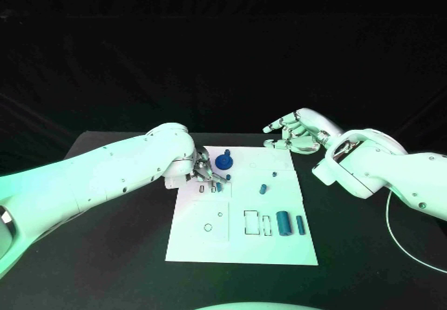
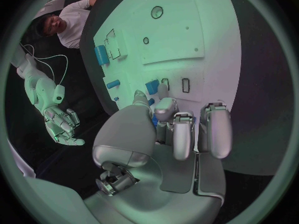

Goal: Assemble the parts on the task board

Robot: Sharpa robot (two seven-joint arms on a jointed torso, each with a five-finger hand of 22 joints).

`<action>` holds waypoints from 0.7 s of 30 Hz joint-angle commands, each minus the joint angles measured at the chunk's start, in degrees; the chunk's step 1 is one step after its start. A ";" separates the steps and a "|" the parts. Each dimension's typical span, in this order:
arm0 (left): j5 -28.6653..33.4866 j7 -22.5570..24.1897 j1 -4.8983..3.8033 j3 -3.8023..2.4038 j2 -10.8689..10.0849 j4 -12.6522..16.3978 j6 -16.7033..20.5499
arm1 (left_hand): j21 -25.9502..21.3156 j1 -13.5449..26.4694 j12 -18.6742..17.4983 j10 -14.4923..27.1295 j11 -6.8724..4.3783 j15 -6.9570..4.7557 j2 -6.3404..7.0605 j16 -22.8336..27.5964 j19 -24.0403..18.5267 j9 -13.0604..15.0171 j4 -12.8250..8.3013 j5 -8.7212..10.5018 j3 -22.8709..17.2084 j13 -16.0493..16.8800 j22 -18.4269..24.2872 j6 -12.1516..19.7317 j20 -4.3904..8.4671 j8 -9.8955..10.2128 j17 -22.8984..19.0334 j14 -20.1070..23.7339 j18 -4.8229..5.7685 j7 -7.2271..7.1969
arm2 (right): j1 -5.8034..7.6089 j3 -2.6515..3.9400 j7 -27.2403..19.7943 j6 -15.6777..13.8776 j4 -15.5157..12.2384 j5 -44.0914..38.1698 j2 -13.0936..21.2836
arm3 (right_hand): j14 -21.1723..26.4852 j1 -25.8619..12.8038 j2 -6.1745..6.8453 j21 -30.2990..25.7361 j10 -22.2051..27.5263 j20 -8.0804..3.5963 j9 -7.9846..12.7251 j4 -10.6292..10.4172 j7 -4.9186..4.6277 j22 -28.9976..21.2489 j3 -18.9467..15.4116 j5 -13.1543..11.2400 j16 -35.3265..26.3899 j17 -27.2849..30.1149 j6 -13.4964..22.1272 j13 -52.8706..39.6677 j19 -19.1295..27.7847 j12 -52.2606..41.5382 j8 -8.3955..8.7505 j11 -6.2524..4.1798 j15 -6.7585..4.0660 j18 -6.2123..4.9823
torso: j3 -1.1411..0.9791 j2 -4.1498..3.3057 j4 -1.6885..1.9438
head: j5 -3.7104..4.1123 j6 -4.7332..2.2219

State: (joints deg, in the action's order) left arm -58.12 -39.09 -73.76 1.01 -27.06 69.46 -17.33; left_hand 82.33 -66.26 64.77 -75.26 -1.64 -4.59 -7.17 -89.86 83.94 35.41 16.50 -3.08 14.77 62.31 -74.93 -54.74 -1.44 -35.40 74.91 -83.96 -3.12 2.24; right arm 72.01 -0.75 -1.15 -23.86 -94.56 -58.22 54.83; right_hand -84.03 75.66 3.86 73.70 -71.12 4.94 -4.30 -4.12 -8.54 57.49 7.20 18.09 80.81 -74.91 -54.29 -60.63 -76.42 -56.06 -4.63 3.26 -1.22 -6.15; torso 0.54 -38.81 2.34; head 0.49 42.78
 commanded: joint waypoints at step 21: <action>0.88 0.08 0.09 0.18 1.61 -1.85 -1.83 | 0.44 -2.04 0.36 -0.25 -0.15 -0.53 -0.35 -0.14 2.07 1.05 -0.43 -1.44 -0.36 0.24 -5.88 0.79 0.26 -0.58 15.09 -6.04 0.84 -0.14 | 0.00 0.01 0.42 1.15 0.10 -0.69 -0.36 | -3.13 -0.23 -0.23 -0.08 -0.38 -0.23 -0.05 -0.04 0.01 -0.04 -0.24 0.12 -0.12 -1.81 -0.46 0.05 -0.01 0.00 -0.27 0.04 0.04 0.01 | 0.01 -0.11 0.33 | 0.66 0.57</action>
State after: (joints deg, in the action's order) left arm -57.82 -39.10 -73.67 1.19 -25.65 67.70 -18.00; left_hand 82.55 -67.70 64.79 -75.25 -1.64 -4.58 -7.38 -89.86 83.94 36.38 16.33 -4.30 14.60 62.50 -74.92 -54.34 -1.44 -35.62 74.90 -83.96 -3.12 2.24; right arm 72.01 -0.75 -0.86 -23.38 -94.49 -58.32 54.56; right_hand -84.03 75.66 3.86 73.70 -71.12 4.94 -4.30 -4.12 -8.54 57.50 7.20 18.09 80.81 -74.90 -54.29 -60.63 -76.42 -56.06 -4.63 3.26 -1.23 -6.15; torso 0.57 -38.92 2.61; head 1.10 43.28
